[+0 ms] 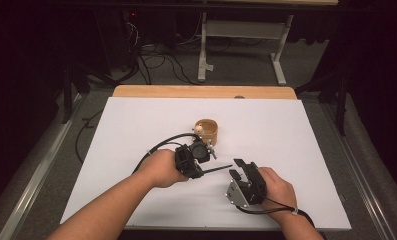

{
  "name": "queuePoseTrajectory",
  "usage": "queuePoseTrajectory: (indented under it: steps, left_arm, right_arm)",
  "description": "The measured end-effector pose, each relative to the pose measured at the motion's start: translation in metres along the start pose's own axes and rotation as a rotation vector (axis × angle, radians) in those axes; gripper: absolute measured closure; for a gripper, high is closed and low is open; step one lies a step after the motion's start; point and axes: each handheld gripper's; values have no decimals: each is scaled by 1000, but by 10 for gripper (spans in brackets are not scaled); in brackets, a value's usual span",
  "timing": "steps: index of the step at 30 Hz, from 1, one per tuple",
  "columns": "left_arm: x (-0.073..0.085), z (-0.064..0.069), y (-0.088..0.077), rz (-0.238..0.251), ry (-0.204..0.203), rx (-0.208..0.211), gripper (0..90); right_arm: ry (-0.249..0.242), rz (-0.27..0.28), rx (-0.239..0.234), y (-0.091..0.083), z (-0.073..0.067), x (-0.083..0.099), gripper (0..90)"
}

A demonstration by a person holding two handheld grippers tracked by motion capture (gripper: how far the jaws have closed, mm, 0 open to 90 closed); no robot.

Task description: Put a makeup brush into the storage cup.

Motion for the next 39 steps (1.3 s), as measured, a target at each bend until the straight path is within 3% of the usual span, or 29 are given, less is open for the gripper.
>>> queuePoseTrajectory:
  steps: [9,28,39]
  left_arm:
    - [-2,1,3,4,-3,6,829]
    - [-7,4,8,-8,9,8,829]
    - [-8,4,8,-8,9,8,829]
  right_arm:
    - [-12,15,-14,1,-2,-5,599]
    - [-112,8,2,1,-7,-8,725]
    - [-129,13,0,1,-9,-9,776]
Point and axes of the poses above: each handheld gripper's, and its own axes: y roughly forward along the jaws, x roughly out of its underside, z roughly to its right
